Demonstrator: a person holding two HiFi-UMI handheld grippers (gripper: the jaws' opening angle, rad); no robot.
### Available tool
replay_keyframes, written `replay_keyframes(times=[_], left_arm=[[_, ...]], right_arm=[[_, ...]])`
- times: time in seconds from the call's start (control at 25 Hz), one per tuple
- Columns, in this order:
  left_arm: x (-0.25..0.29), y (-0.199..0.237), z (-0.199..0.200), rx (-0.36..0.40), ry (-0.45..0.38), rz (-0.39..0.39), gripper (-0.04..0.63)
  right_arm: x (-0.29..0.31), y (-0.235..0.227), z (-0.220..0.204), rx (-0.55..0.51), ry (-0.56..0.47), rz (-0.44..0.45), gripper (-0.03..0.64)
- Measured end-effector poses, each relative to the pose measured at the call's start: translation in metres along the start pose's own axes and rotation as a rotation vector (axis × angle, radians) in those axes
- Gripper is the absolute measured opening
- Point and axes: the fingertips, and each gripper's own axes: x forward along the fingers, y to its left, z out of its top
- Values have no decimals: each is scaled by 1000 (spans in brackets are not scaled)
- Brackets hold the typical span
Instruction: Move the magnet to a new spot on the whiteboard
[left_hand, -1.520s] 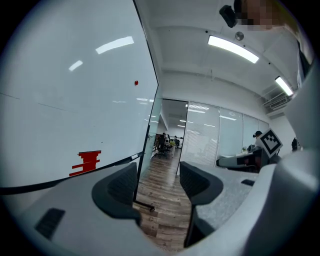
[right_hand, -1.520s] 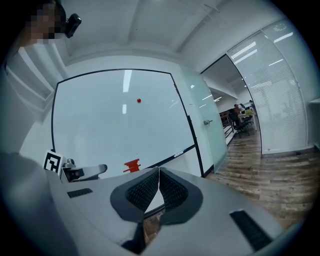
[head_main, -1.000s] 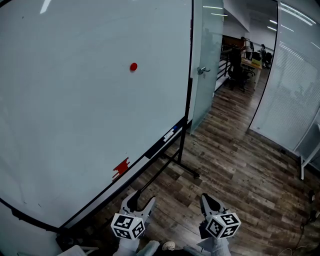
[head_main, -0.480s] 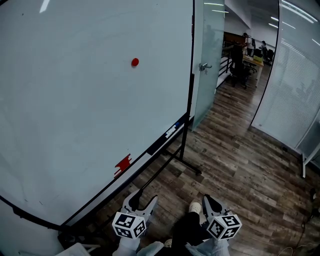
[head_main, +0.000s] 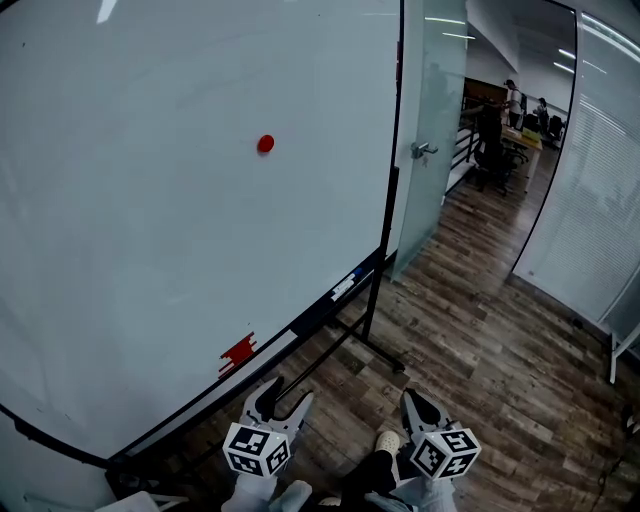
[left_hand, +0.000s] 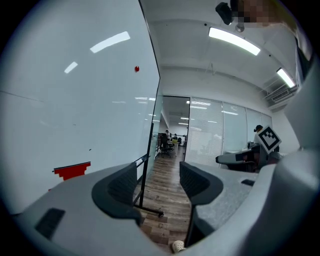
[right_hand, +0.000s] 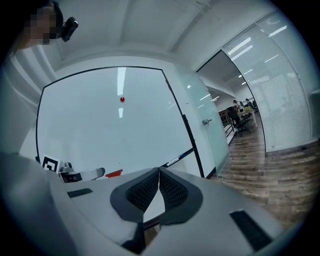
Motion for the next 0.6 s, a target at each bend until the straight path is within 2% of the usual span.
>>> replay_keyframes(times=[0.6], left_arm=[[132, 16, 22, -23, 7, 97, 262]], right_arm=[[109, -89, 55, -32, 73, 97, 28]])
